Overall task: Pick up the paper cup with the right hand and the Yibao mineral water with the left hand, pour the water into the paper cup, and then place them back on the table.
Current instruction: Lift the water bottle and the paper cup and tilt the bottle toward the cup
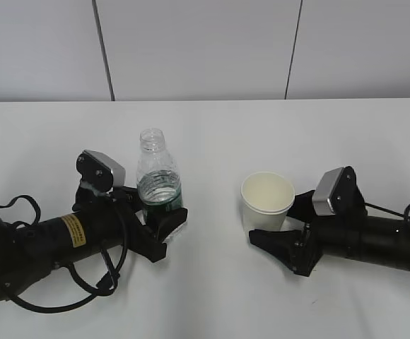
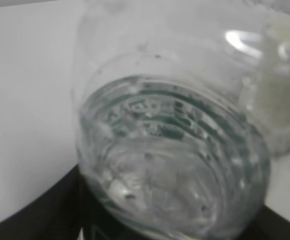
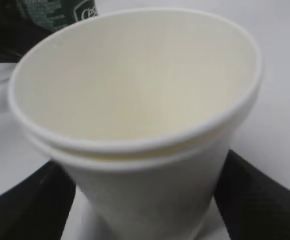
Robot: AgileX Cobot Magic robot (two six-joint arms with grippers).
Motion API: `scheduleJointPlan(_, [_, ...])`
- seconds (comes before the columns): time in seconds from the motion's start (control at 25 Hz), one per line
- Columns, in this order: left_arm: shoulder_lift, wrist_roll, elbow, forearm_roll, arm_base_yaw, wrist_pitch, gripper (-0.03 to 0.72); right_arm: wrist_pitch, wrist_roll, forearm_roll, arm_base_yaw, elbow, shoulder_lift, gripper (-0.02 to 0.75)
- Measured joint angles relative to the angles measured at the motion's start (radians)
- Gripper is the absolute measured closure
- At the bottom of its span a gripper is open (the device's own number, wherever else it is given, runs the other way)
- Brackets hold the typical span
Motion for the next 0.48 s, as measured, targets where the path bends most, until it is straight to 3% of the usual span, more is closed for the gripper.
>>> scheduleJointPlan(0.16, [0.000,0.000,-0.001,0.000,0.000,0.000,0.250,0.000,0.002,0.117,0.049,-0.006,0.009,0.077])
scheduleJointPlan(0.28, [0.000,0.000,-0.001,0.000,0.000,0.000,0.251,0.000,0.002,0.137,0.061,-0.006,0.009,0.080])
scheduleJointPlan(0.4, [0.000,0.000,-0.001,0.000,0.000,0.000,0.251,0.000,0.002,0.143,0.061,-0.006,0.009,0.104])
scheduleJointPlan(0.48, [0.000,0.000,-0.001,0.000,0.000,0.000,0.251,0.000,0.002,0.139,0.061,-0.006,0.009,0.171])
